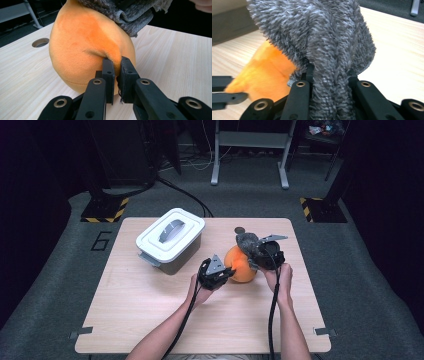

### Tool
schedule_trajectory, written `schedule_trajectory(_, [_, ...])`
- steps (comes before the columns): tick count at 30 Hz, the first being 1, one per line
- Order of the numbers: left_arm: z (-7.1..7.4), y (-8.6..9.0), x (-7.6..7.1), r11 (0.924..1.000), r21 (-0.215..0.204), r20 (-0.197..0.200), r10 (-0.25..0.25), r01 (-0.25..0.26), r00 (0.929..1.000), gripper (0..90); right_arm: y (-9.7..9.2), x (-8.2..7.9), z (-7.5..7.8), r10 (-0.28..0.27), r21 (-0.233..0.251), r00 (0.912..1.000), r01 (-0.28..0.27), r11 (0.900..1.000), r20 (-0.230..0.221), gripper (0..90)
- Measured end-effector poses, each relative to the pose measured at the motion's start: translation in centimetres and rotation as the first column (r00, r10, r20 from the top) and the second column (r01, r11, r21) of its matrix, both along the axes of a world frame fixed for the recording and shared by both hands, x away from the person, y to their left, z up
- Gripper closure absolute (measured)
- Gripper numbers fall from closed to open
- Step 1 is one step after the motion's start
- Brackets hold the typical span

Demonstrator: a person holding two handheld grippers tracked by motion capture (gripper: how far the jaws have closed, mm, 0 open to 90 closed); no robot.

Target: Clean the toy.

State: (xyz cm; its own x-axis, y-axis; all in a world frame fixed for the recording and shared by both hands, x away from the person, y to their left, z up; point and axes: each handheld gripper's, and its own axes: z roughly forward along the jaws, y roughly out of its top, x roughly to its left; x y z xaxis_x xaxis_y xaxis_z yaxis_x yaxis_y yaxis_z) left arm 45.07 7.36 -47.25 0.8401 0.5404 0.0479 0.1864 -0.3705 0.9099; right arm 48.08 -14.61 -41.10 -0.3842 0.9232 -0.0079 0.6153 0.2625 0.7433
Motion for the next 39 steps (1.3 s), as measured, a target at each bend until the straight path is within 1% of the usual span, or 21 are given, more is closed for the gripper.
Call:
schedule_trajectory(1, [0.0,0.1,0.1,1.0000,0.003,0.001,0.003,-0.003,1.0000,84.1,-0.1,0.0,-0.2,0.007,0.009,1.0000,-0.007,0.9999,0.002,73.6])
schedule_trajectory(2, [0.0,0.0,0.0,0.9999,-0.005,-0.004,0.010,-0.010,0.9999,84.1,-0.1,-0.1,-0.2,0.004,0.008,1.0000,-0.004,1.0000,0.003,73.6])
schedule_trajectory(3, [-0.1,0.0,0.0,0.9997,-0.013,-0.004,0.021,-0.021,0.9998,84.0,-0.2,-0.2,-0.1,0.013,0.006,0.9999,-0.013,0.9999,0.009,73.6])
schedule_trajectory(4, [-0.1,0.0,0.0,0.9997,-0.013,-0.004,0.021,-0.021,0.9998,83.9,-0.2,-0.4,-0.1,0.013,0.015,0.9999,-0.013,0.9998,0.009,73.6])
schedule_trajectory(5, [-0.1,0.2,0.1,0.9993,-0.014,-0.013,0.035,-0.035,0.9993,83.7,-0.3,-0.6,0.0,0.026,0.022,0.9996,-0.027,0.9994,0.012,73.6])
schedule_trajectory(6, [-0.1,0.4,0.2,0.9992,-0.013,-0.012,0.037,-0.037,0.9992,83.6,-0.4,-0.8,0.0,0.030,0.024,0.9994,-0.031,0.9993,0.018,73.6])
schedule_trajectory(9, [-0.2,0.6,0.4,0.9982,-0.026,-0.031,0.053,-0.054,0.9981,83.5,-0.6,-1.6,0.0,0.046,0.034,0.9986,-0.047,0.9983,0.026,73.4])
schedule_trajectory(10, [-0.2,0.6,0.4,0.9982,-0.026,-0.031,0.053,-0.054,0.9981,83.4,-0.6,-1.6,0.0,0.046,0.034,0.9986,-0.047,0.9983,0.026,73.4])
schedule_trajectory(11, [-0.3,0.7,0.5,0.9969,-0.041,-0.043,0.066,-0.068,0.9969,83.4,-0.8,-2.2,-0.1,0.048,0.032,0.9983,-0.049,0.9983,0.033,73.4])
schedule_trajectory(15, [-0.3,0.9,0.6,0.9956,-0.047,-0.044,0.080,-0.082,0.9959,83.4,-1.2,-2.9,-0.2,0.051,0.036,0.9981,-0.052,0.9980,0.036,73.4])
schedule_trajectory(16, [-0.3,1.0,0.6,0.9958,-0.047,-0.056,0.076,-0.078,0.9955,83.4,-1.4,-3.5,-0.3,0.047,0.027,0.9980,-0.048,0.9985,0.042,73.4])
schedule_trajectory(17, [-0.4,1.0,0.6,0.9954,-0.046,-0.048,0.082,-0.084,0.9955,83.4,-1.7,-3.7,-0.4,0.047,0.024,0.9979,-0.048,0.9986,0.045,73.4])
schedule_trajectory(18, [-0.4,1.0,0.6,0.9954,-0.046,-0.048,0.082,-0.084,0.9955,83.4,-1.9,-3.9,-0.6,0.036,0.032,0.9985,-0.038,0.9988,0.042,73.3])
schedule_trajectory(19, [-0.4,1.1,0.7,0.9952,-0.048,-0.048,0.083,-0.085,0.9954,83.5,-2.1,-4.1,-0.7,0.035,0.023,0.9984,-0.036,0.9991,0.045,73.3])
schedule_trajectory(22, [-0.6,1.3,0.6,0.9944,-0.050,-0.052,0.090,-0.093,0.9946,83.4,-2.8,-4.6,-1.0,0.017,0.019,0.9990,-0.018,0.9997,0.041,73.3])
schedule_trajectory(24, [-0.6,1.5,0.6,0.9946,-0.045,-0.057,0.091,-0.094,0.9942,83.4,-3.2,-4.9,-1.2,0.008,0.008,0.9992,-0.009,0.9999,0.039,73.3])
schedule_trajectory(25, [-0.6,1.6,0.6,0.9951,-0.042,-0.062,0.087,-0.090,0.9942,83.4,-3.4,-5.0,-1.3,0.001,0.012,0.9993,-0.002,0.9999,0.037,73.2])
schedule_trajectory(26, [-0.7,1.5,0.6,0.9932,-0.055,-0.069,0.099,-0.102,0.9927,83.4,-3.6,-5.1,-1.5,-0.006,0.008,0.9994,0.005,1.0000,0.035,73.3])
schedule_trajectory(35, [-0.7,1.8,0.5,0.9929,-0.048,-0.070,0.105,-0.109,0.9919,83.4,-5.2,-5.5,-2.2,-0.060,-0.024,0.9980,0.061,0.9979,0.017,73.2])
schedule_trajectory(38, [-0.8,1.8,0.5,0.9927,-0.051,-0.071,0.105,-0.109,0.9919,83.3,-5.6,-5.7,-2.3,-0.067,-0.022,0.9977,0.068,0.9975,0.011,73.2])
schedule_trajectory(39, [-0.8,1.8,0.5,0.9926,-0.052,-0.070,0.106,-0.109,0.9920,83.2,-5.9,-5.9,-2.5,-0.075,-0.034,0.9972,0.075,0.9966,-0.002,73.2])
